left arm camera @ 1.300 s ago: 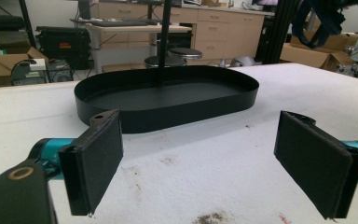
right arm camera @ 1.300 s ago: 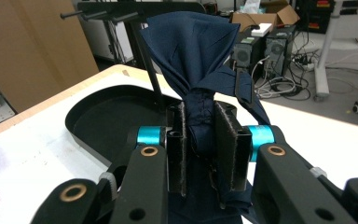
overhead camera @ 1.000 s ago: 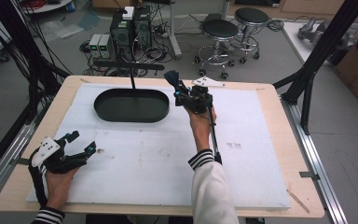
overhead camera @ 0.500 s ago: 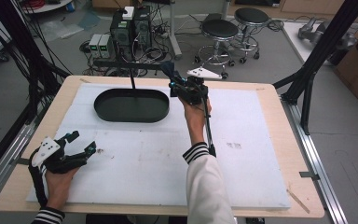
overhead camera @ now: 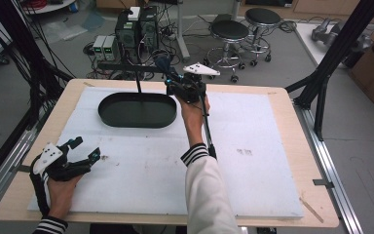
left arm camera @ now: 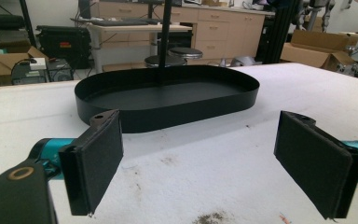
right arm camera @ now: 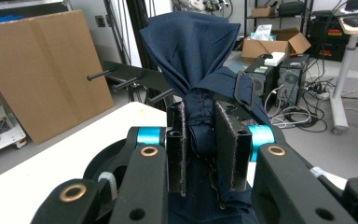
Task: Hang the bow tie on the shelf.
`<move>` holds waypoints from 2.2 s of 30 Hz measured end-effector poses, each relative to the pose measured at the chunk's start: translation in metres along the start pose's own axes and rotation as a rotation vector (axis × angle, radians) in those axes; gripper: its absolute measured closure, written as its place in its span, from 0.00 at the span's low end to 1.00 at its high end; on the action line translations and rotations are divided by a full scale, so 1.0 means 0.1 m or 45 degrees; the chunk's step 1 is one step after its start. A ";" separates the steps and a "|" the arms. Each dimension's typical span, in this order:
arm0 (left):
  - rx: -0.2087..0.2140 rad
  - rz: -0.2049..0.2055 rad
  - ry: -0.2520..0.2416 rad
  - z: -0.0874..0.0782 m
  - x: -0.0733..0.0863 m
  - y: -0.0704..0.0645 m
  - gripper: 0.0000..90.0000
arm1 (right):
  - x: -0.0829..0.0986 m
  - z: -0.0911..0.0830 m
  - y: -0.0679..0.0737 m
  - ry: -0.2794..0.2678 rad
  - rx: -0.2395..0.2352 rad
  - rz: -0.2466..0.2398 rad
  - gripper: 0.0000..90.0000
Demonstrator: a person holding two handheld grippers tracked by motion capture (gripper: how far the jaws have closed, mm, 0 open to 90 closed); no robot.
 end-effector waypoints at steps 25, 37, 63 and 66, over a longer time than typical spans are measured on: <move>-0.003 -0.004 -0.002 0.00 0.00 0.00 0.18 | 0.17 0.33 0.10 -0.008 0.039 0.031 0.83; -0.002 -0.004 -0.001 0.00 0.00 0.00 0.18 | 0.26 0.45 0.08 0.022 0.057 0.048 0.83; -0.001 0.002 0.006 0.00 0.00 0.00 0.18 | 0.33 0.59 0.10 0.037 0.086 0.057 0.83; -0.001 -0.001 0.002 0.00 0.00 0.00 0.18 | 0.34 0.60 0.10 0.038 0.089 0.063 0.83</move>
Point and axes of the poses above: each handheld gripper's, and its own axes: z roughly forward along the jaws, x roughly out of its underside, y roughly to its left, the point moved 5 cm from there along z, roughly forward along the jaws, and after that the axes turned 11 degrees about z, right-handed, at the moved point
